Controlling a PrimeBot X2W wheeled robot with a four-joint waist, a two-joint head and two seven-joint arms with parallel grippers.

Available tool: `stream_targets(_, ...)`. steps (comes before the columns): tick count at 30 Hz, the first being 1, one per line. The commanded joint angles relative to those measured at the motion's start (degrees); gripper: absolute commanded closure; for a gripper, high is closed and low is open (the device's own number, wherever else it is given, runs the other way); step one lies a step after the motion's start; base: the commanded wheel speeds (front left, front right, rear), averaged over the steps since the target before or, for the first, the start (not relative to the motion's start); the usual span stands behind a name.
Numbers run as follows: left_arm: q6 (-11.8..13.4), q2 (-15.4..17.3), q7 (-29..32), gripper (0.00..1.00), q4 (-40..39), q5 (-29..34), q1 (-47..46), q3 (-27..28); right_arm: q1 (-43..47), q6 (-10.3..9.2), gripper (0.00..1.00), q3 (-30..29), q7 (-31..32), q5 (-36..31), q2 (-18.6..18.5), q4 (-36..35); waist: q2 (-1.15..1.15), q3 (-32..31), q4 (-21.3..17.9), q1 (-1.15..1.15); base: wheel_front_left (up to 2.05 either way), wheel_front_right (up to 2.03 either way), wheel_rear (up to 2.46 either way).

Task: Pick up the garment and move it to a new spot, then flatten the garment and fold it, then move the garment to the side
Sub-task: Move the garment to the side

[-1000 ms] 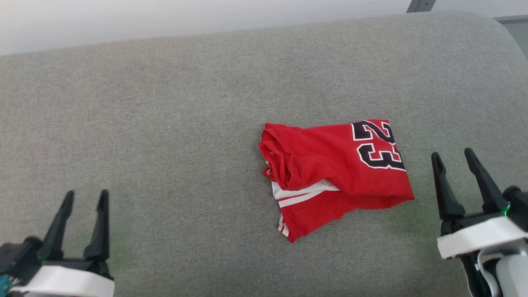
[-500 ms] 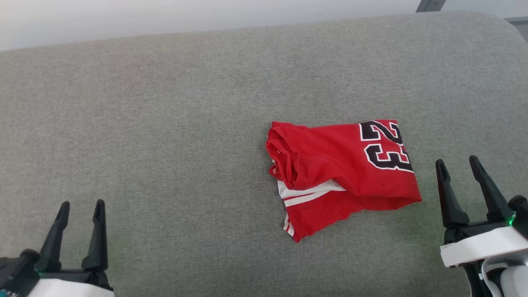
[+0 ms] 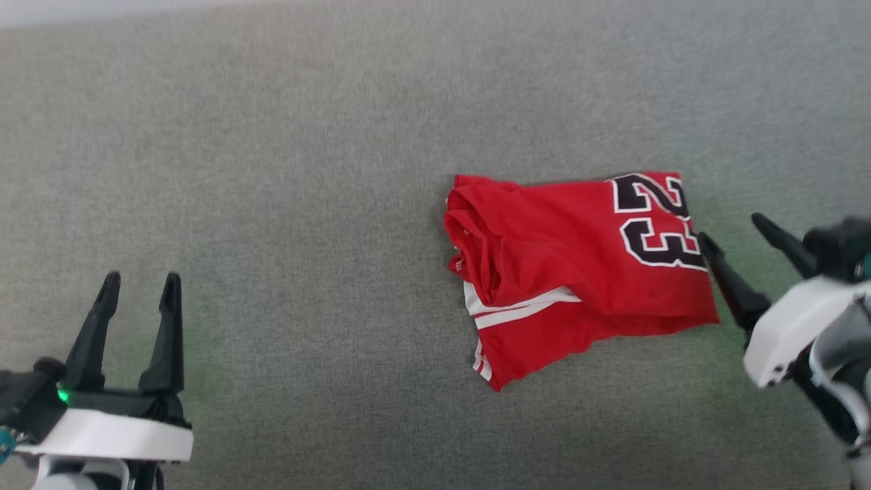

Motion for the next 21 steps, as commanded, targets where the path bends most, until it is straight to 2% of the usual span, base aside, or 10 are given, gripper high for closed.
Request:
stream_targets(1,0.1,0.2,-0.3,0.0,-0.1,-0.7,-1.8,-0.6,-1.7,-0.08,0.0,0.5,4.9,1.6,-1.1,-1.1,0.0,2.3,0.5,0.0,0.0,0.0,0.0)
stream_targets(5,0.1,0.6,-0.3,0.0,-0.3,-1.2,-4.3,-1.9,-4.1,-0.09,0.0,0.5,16.3,4.5,-2.4,-3.2,0.0,5.3,1.0,0.0,0.0,0.0,0.0)
stream_targets(9,0.1,1.0,-0.3,0.0,-0.6,-1.7,-6.8,-3.3,-5.1,-0.06,0.0,0.1,27.7,6.7,-1.8,-4.5,0.0,7.9,1.9,0.0,0.0,0.0,0.0)
stream_targets(10,0.1,1.0,-0.3,0.0,-0.6,-1.7,-6.8,-3.3,-5.1,-0.06,0.0,0.1,27.7,6.7,-1.8,-4.5,0.0,7.9,1.9,0.0,0.0,0.0,0.0)
stream_targets(16,0.1,1.9,-0.3,0.0,0.0,-2.3,-9.7,-5.2,-4.6,-0.05,0.0,-0.1,38.6,5.4,1.0,-6.0,0.0,10.9,2.8,0.0,0.0,0.0,0.0)
stream_targets(17,0.1,2.0,-0.3,0.0,0.1,-2.3,-10.0,-5.4,-4.6,-0.05,0.17,-0.4,38.9,5.2,1.8,-6.4,0.0,11.0,2.9,0.0,0.0,0.0,0.0)
stream_targets(18,0.1,2.1,-0.3,0.0,0.3,-2.3,-10.2,-5.7,-4.5,-0.05,0.58,-0.5,39.5,5.0,2.4,-6.6,0.0,11.1,2.9,0.0,0.0,0.0,0.0)
stream_targets(19,0.1,2.2,-0.3,0.0,0.4,-2.4,-10.5,-6.0,-4.2,-0.04,0.75,-0.6,39.7,4.8,2.8,-6.9,0.0,11.2,2.9,0.0,0.0,0.0,0.0)
stream_targets(20,0.1,2.3,-0.3,0.0,0.4,-2.4,-10.8,-6.3,-4.0,-0.05,1.0,-1.2,39.6,4.5,3.4,-7.2,0.0,11.3,2.8,0.0,0.0,0.0,0.0)
stream_targets(21,0.1,2.5,-0.3,0.0,0.4,-2.3,-11.1,-6.5,-3.7,-0.06,1.0,-1.5,39.5,4.4,3.5,-7.6,0.0,11.3,2.5,0.0,0.0,0.0,0.0)
